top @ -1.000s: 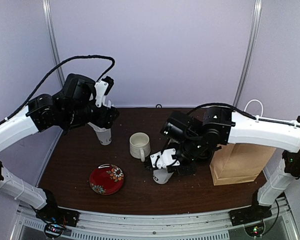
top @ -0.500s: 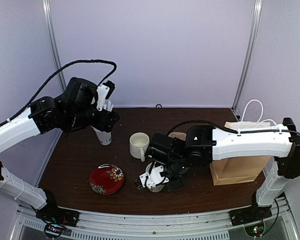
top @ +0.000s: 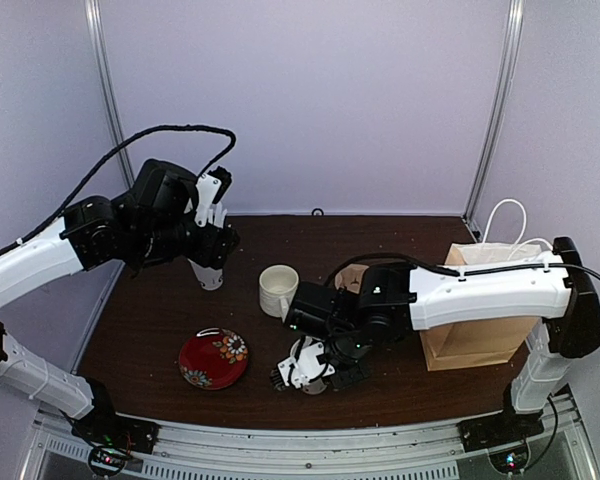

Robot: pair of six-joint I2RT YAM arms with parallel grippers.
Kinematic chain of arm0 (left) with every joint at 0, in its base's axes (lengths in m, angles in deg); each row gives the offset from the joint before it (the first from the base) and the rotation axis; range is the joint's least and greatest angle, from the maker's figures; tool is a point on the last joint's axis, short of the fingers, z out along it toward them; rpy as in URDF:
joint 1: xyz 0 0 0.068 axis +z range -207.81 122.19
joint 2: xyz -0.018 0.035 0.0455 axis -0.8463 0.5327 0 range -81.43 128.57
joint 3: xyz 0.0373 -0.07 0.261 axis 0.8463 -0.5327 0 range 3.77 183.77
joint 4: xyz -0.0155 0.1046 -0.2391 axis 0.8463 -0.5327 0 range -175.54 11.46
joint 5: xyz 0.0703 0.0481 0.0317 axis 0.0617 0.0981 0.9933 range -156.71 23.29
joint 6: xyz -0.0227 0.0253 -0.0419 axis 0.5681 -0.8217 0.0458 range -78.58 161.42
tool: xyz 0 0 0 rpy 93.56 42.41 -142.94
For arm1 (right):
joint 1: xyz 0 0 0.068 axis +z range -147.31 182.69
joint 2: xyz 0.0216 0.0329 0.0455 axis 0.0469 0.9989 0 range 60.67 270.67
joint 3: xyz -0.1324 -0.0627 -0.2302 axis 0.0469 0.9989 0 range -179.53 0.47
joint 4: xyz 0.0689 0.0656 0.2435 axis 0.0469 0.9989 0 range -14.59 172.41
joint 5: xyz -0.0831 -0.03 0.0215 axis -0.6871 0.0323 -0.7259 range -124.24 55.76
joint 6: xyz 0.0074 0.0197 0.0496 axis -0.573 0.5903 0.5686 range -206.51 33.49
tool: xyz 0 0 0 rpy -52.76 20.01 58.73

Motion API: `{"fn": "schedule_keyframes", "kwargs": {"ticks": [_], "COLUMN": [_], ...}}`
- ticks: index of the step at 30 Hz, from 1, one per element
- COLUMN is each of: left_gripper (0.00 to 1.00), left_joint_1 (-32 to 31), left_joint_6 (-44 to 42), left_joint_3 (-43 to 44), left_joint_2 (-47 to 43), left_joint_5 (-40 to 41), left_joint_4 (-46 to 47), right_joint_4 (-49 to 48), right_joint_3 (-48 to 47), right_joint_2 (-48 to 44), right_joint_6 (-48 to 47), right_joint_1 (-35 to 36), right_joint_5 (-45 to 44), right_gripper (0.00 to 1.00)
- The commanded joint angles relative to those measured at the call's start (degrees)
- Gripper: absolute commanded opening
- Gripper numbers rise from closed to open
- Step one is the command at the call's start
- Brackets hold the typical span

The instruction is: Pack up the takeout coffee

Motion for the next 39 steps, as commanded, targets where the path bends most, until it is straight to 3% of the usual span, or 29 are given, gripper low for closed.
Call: {"fn": "schedule_keyframes", "kwargs": {"ticks": [1,4,7,14,20,24,26,31,39], "left_gripper": [0.78,0.78,0.79,0.82,0.83,0.84,0.90,0.91,0.91], "left_joint_1": [0.4,0.3,0.4,0.4,0.4,0.4,0.4,0.3,0.3], "left_joint_6": [0.5,0.0,-0.4,-1.1,-1.0,-1.0,-0.9,-0.6,-0.4], "left_joint_3": [-0.6,-0.5,-0.3,-0.5,-0.2,0.1,0.1,-0.5,-1.4], "left_joint_2": [0.2,0.2,0.3,0.5,1.5,2.1,2.3,2.0,2.1], "left_joint_5": [-0.8,-1.1,-1.4,-3.7,-4.3,-5.1,-5.7,-6.4,-6.9], "left_joint_4": [1.5,1.5,1.5,1.5,2.0,2.2,2.2,2.2,2.7], "right_joint_4": [6.2,10.4,14.7,9.9,4.8,3.8,3.6,3.1,4.3], "right_joint_3": [-4.1,-7.1,-10.0,-2.8,3.9,4.1,3.8,2.2,-0.1], "right_joint_2": [-0.8,-4.1,-5.9,-10.0,-5.5,-0.4,1.9,6.5,11.8], "right_joint_6": [-0.7,-1.5,-1.2,3.2,8.4,9.9,9.8,9.8,10.0], "right_joint_1": [0.4,-0.1,-2.8,-21.0,-32.5,-36.5,-37.6,-37.9,-37.8], "right_joint_5": [0.2,1.8,4.0,1.1,-5.1,-6.3,-6.7,-7.0,-6.0], "right_gripper": [0.30,0.43,0.47,0.59,0.70,0.70,0.66,0.57,0.54]}}
